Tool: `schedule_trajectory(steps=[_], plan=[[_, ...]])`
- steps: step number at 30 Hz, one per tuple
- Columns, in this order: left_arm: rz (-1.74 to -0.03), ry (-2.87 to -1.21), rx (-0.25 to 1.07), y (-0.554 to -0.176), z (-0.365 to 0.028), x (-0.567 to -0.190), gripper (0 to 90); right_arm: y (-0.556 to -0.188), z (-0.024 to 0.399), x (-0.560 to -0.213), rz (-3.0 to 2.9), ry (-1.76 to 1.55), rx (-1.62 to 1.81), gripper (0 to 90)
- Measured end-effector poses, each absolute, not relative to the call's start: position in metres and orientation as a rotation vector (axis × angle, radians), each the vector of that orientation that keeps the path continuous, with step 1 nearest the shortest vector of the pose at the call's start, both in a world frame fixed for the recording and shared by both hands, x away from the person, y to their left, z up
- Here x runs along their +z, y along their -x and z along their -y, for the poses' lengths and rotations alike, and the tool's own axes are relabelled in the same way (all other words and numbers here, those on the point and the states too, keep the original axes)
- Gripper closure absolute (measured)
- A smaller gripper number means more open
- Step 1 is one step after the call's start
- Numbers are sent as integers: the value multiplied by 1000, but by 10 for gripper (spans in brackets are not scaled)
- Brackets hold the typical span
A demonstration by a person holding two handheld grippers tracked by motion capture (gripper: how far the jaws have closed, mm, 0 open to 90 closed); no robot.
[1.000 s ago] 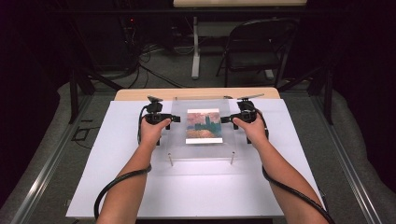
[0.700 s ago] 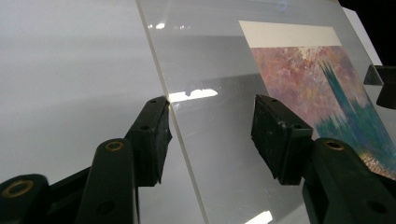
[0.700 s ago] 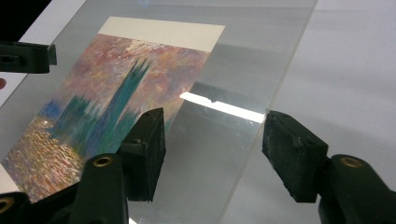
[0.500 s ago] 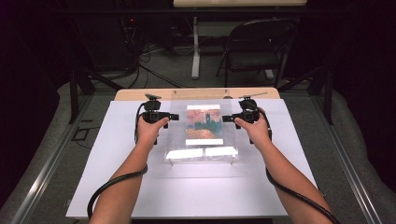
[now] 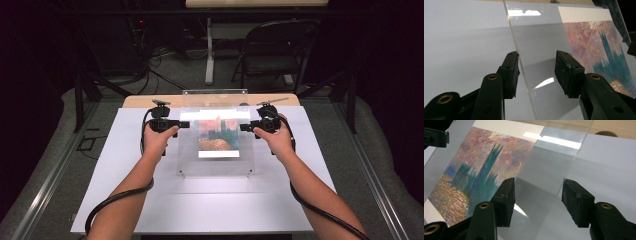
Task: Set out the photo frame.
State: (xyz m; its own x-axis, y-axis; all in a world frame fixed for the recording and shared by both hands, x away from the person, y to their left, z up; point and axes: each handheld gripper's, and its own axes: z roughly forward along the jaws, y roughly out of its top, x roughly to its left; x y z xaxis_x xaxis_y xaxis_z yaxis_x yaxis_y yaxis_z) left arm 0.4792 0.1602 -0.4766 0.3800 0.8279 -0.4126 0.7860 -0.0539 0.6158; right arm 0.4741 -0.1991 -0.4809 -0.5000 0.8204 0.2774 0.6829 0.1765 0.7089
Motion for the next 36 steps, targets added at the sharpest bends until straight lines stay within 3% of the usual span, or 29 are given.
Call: schedule_trajectory(steps=[36], plan=[[-1277, -1855, 170, -430, -168, -438, 657, -425, 204, -442, -2250, -1278, 1214, 582]])
